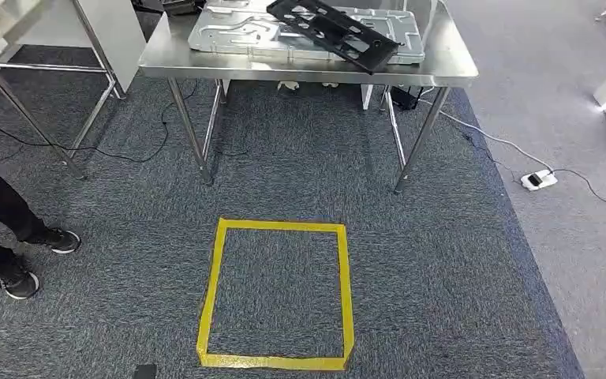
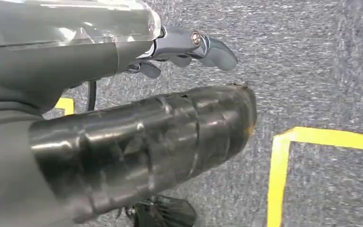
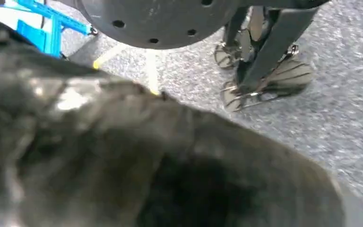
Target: Take the parts from the cabinet and place them on the table.
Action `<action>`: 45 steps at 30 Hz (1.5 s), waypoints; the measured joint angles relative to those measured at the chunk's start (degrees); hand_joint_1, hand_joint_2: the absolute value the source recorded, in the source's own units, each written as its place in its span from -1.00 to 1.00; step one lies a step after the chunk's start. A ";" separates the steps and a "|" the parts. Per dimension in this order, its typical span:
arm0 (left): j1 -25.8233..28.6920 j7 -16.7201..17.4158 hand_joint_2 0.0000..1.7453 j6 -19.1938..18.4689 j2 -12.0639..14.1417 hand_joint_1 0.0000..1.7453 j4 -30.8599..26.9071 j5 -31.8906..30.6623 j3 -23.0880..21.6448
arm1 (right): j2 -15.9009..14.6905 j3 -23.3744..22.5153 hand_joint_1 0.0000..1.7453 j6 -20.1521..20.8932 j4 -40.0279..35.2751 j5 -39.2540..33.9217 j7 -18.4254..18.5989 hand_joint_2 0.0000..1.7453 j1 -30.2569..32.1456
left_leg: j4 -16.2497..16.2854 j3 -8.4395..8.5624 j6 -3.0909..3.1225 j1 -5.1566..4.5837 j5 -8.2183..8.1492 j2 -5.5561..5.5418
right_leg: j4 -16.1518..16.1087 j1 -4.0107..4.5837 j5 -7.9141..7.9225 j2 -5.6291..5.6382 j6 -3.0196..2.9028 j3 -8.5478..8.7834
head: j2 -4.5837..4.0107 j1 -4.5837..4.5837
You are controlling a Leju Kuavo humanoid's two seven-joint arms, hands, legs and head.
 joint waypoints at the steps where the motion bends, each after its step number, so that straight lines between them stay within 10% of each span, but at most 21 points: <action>1: -0.01 0.00 -1.00 0.00 0.00 -1.00 0.00 0.02 0.02 | 0.00 0.02 -1.00 0.07 0.02 0.07 0.04 -1.00 0.01 | 0.16 -0.59 -0.01 -0.10 0.30 0.04 | 1.14 0.01 0.47 0.00 -0.03 0.23 | -0.02 -0.02; 4: -0.03 0.00 -1.00 0.00 0.00 -1.00 0.00 0.11 0.07 | 0.00 0.02 -1.00 0.04 0.02 0.22 0.09 -1.00 0.02 | 0.70 -1.96 -0.13 -0.38 1.06 -0.01 | -9.90 0.14 6.26 0.01 -0.95 8.34 | 0.00 0.00; 6: -0.03 0.00 -1.00 0.02 -0.11 -1.00 0.00 0.13 0.09 | -0.02 0.09 -1.00 0.07 0.02 0.37 0.13 -1.00 -0.11 | 0.95 -2.42 -0.55 -0.71 1.39 0.02 | -18.16 0.77 5.49 0.01 -1.95 13.47 | 0.00 -0.02; 10: -0.09 -0.33 -1.00 0.04 -0.13 -1.00 0.00 0.20 0.11 | 0.00 0.20 -1.00 0.07 0.04 0.50 0.22 -1.00 -0.07 | 0.61 -2.58 -2.08 -0.65 2.44 0.13 | -19.42 0.58 6.68 -0.01 -3.10 12.94 | -0.02 -0.02; 15: 0.05 -0.33 -1.00 0.13 -0.11 -1.00 0.00 0.26 0.13 | 0.02 0.28 -1.00 0.09 0.04 0.55 0.35 -1.00 -0.07 | 16.44 -8.48 -3.42 0.07 -7.95 -0.20 | -19.34 0.53 8.14 -0.47 -4.01 11.08 | -0.02 -0.11; 17: 0.16 -0.33 -1.00 0.13 -0.11 -1.00 0.00 0.28 0.13 | 0.02 0.28 -1.00 0.09 0.04 0.55 0.39 -1.00 -0.02 | 16.83 -7.63 -3.72 0.30 -6.68 -0.18 | -18.56 0.44 8.32 -0.44 -3.88 10.15 | -0.02 -0.13; 19: 0.10 -0.46 -1.00 0.13 -0.09 -1.00 0.00 0.28 0.13 | 0.09 0.31 -1.00 0.09 0.07 0.61 0.39 -1.00 -0.03 | 7.98 -2.24 -3.84 0.55 -2.23 -0.16 | -17.68 0.29 8.24 -0.39 -3.77 9.50 | 0.00 -0.13; 21: 0.01 -0.63 -1.00 0.11 -0.09 -1.00 0.00 0.31 0.13 | 0.13 0.35 -1.00 0.09 0.07 0.70 0.39 -1.00 -0.04 | 1.11 1.82 -3.43 0.35 -2.18 -0.32 | -16.78 0.50 8.09 -0.36 -3.13 8.67 | -0.02 -0.13; 26: 0.09 -0.70 -1.00 0.09 -0.11 -1.00 0.00 0.37 0.26 | 0.13 0.50 -1.00 0.07 0.07 0.96 0.44 -1.00 -0.04 | 0.36 0.94 -1.21 0.62 -0.84 -0.25 | -16.06 0.34 8.14 -0.21 -1.59 8.23 | -0.02 -0.09; 31: 0.17 -0.70 -1.00 -0.04 -0.09 -1.00 0.00 0.33 0.28 | 0.13 0.52 -1.00 0.13 0.09 1.18 0.59 -1.00 0.16 | 0.44 -0.40 -0.37 0.43 0.00 0.59 | 0.97 0.05 -0.77 0.03 -0.54 0.98 | 0.00 -0.02; 34: 0.15 -0.70 -1.00 -0.22 -0.11 -1.00 0.00 0.28 0.28 | 0.13 0.52 -1.00 0.20 0.09 1.29 0.83 -1.00 0.27 | 0.87 -0.49 -0.52 0.44 -0.08 1.56 | -8.13 -0.20 5.11 -0.30 -0.61 6.23 | -0.02 0.00; 36: 0.15 -0.70 -1.00 -0.28 -0.13 -1.00 0.00 0.28 0.31 | 0.13 0.52 -1.00 0.20 0.09 1.31 1.22 -1.00 0.19 | 1.18 -0.53 -1.06 0.23 -0.29 2.19 | -16.19 0.22 6.83 -3.49 -1.04 10.23 | 0.00 0.00; 41: 0.00 -0.68 -1.00 -0.37 -0.11 -1.00 0.00 0.26 0.35 | 0.18 0.55 -1.00 0.20 0.09 1.38 1.53 -1.00 0.35 | 1.43 -0.75 -2.84 0.01 -0.61 3.45 | -17.21 0.19 7.96 -1.37 -2.85 9.48 | 0.00 -0.13; 43: 0.02 -0.68 -1.00 -0.37 -0.13 -1.00 0.00 0.26 0.37 | 0.20 0.55 -1.00 0.22 0.09 1.46 1.57 -1.00 0.31 | 5.91 -2.47 -3.18 0.17 -4.35 0.61 | -17.27 0.23 8.37 -0.69 -3.50 9.07 | 0.00 -0.13; 45: 0.23 -0.66 -1.00 -0.37 -0.11 -1.00 0.00 0.26 0.42 | 0.20 0.55 -1.00 0.24 0.09 1.46 1.68 -1.00 0.25 | 14.51 -6.07 -3.25 0.20 -8.73 0.00 | -17.22 0.46 8.61 0.25 -3.86 8.62 | 0.00 -0.11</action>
